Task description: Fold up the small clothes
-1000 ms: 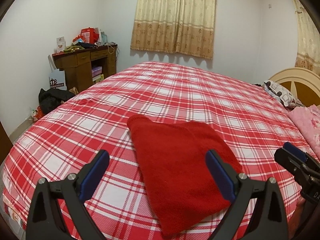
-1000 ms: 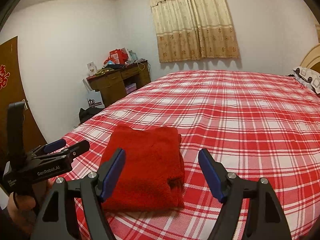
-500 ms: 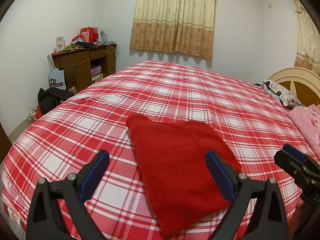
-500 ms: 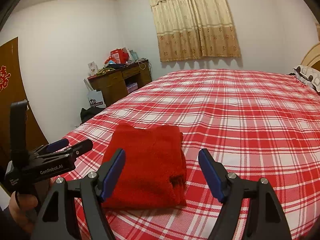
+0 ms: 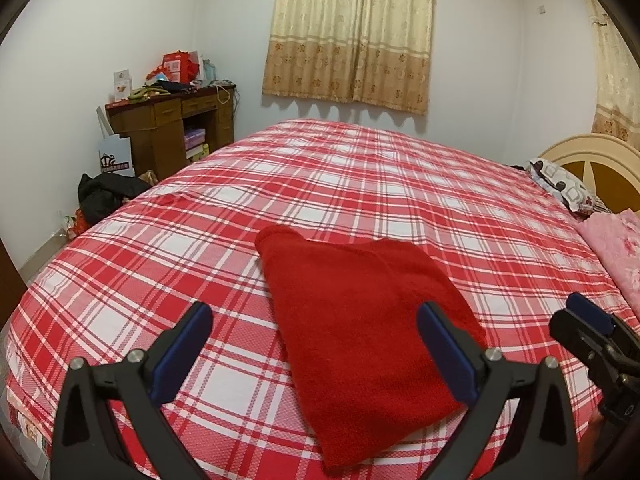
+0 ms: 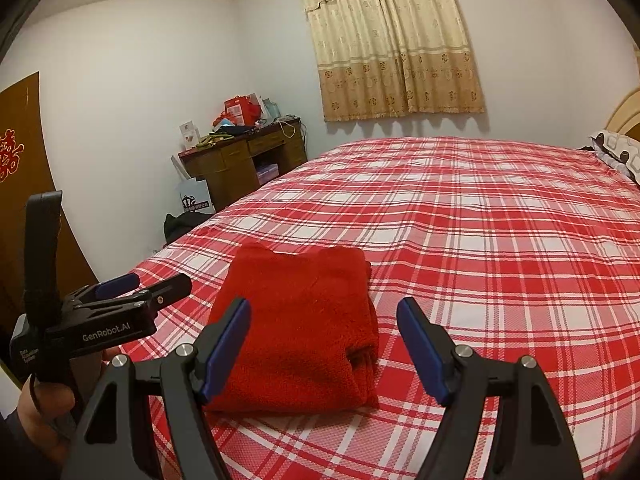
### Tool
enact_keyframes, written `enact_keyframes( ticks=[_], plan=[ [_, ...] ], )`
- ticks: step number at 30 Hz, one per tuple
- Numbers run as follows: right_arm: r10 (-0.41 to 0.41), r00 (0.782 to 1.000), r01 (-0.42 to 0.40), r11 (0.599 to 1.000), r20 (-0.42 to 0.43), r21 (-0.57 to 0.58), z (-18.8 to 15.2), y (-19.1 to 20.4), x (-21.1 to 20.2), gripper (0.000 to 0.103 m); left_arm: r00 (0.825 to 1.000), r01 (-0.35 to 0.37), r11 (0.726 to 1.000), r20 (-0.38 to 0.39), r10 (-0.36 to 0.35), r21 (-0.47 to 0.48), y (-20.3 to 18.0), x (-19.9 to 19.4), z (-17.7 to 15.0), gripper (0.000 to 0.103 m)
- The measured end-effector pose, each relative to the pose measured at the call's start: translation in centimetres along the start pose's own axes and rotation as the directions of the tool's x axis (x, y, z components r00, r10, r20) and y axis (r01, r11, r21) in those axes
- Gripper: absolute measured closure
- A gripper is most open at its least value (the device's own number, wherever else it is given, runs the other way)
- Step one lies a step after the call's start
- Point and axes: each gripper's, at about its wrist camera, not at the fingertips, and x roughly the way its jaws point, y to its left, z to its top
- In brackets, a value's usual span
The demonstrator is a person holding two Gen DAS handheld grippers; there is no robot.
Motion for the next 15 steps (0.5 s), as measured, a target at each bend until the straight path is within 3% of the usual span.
enact_keyframes(
  ticks=[15],
  plan=[
    [0.015,0.998,-0.014,1.000,0.064,-0.019,0.4,0.5,-1.2,0.027,1.000,-0.006,1.000,0.017,0.006,0.005,0.0,-0.7,0.4,0.000]
  ],
)
